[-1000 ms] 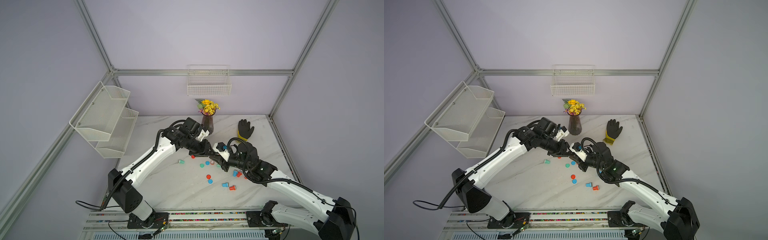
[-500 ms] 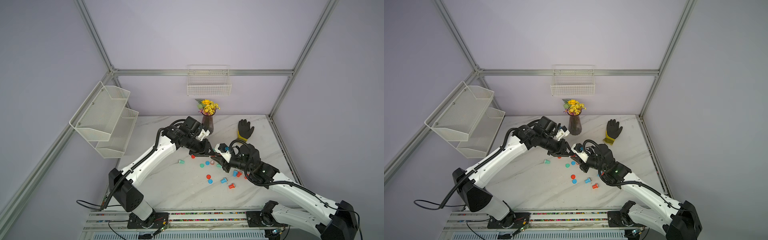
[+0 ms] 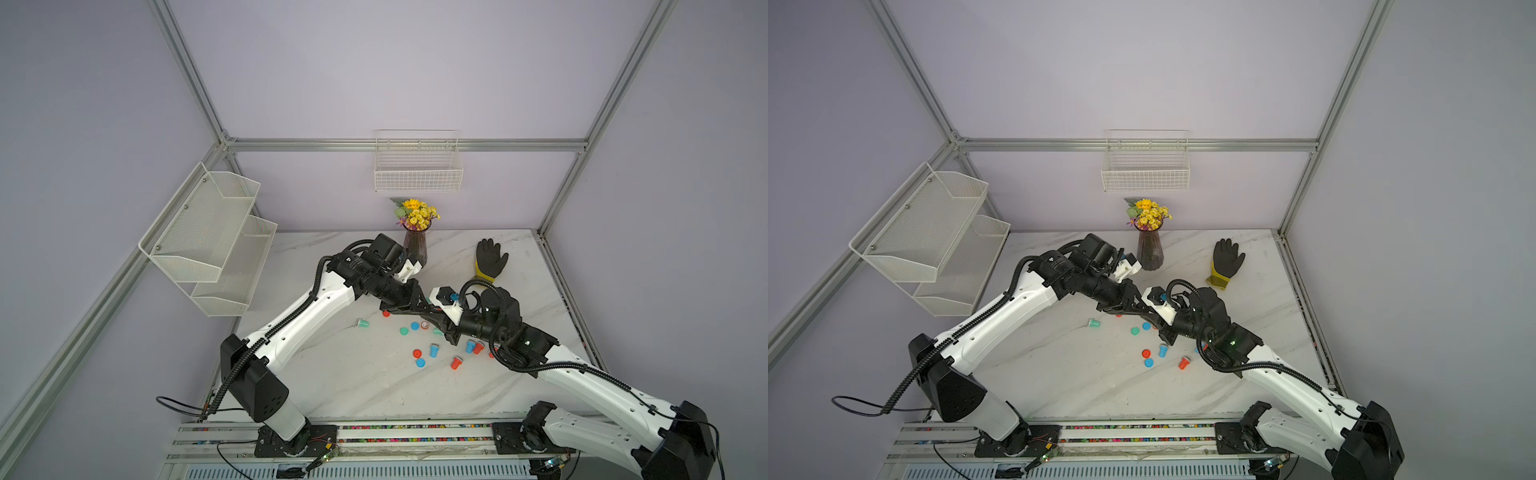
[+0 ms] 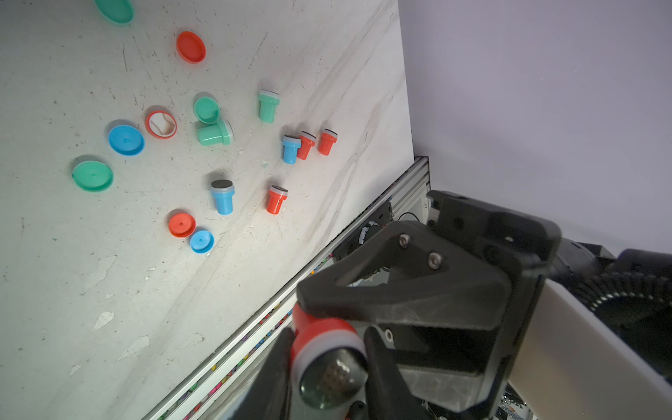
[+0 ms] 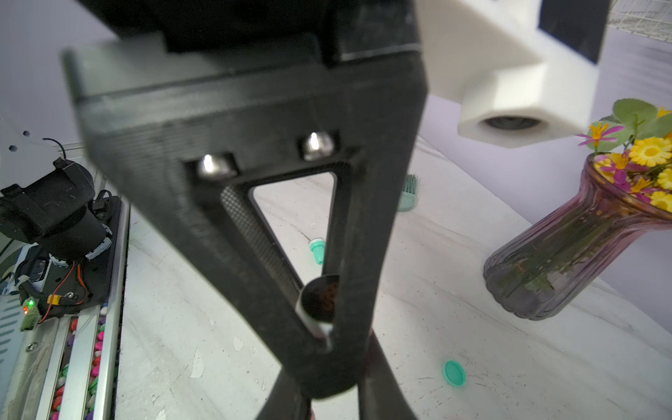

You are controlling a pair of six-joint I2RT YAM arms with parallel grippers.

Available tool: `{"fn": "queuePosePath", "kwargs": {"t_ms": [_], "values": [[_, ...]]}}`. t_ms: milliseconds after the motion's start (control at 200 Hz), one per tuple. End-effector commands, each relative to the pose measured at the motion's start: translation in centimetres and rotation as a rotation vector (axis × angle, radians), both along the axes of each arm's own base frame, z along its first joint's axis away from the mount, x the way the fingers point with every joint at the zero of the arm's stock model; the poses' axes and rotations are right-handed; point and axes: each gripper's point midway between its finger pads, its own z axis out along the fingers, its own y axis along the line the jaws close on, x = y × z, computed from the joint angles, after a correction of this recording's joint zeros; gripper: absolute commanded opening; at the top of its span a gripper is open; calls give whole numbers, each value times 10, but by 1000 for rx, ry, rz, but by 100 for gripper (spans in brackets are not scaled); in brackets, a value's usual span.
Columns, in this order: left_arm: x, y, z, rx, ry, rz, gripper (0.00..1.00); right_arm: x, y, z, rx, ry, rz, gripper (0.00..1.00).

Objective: Close the stamp cap
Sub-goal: Pick up the stamp from the center of the board.

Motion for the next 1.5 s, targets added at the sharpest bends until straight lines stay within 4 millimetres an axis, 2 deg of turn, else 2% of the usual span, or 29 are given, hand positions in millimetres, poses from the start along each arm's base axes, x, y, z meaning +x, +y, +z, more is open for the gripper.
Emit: {"fn": "queuePosePath", "kwargs": {"t_ms": [0, 105, 160, 215, 335, 395, 475, 605, 735, 885, 930, 940, 955, 1185, 1345, 1495], "values": [[-4, -4, 15, -34, -25, -22, 25, -2, -1, 4, -5, -43, 7, 5], [-1, -3, 21, -34, -53, -11, 21, -2, -4, 10, 6, -57, -9, 9], [2, -4, 27, -47, -75, -7, 20, -1, -6, 16, 25, -66, -23, 19], [5, -6, 37, -79, -105, 5, 19, -2, -9, 26, 66, -82, -44, 34], [13, -12, 78, -236, -196, 24, 17, -9, -17, 68, 208, -135, -66, 58], [14, -18, 107, -365, -244, 18, 17, -15, -22, 93, 286, -159, -67, 62], [12, -22, 145, -516, -277, 3, 17, -26, -26, 125, 371, -176, -46, 62], [4, -23, 186, -658, -266, -36, 17, -45, -33, 175, 490, -234, 5, 62], [-7, -19, 214, -748, -254, -63, 16, -57, -46, 215, 587, -300, 9, 61], [-17, -19, 227, -814, -201, -107, 16, -65, -55, 247, 669, -350, 14, 59], [-19, -19, 228, -818, -196, -114, 16, -67, -56, 253, 685, -359, 22, 59], [-27, -13, 238, -833, -216, -123, 16, -67, -55, 254, 687, -358, 24, 59], [-31, -11, 241, -839, -224, -129, 16, -68, -56, 255, 691, -360, 25, 59], [-50, -2, 254, -867, -231, -195, 15, -70, -48, 260, 694, -348, 75, 56], [-59, 1, 256, -877, -221, -227, 15, -75, -36, 262, 673, -340, 151, 53], [-64, 2, 255, -885, -205, -250, 14, -75, -35, 266, 677, -349, 162, 49]]}}
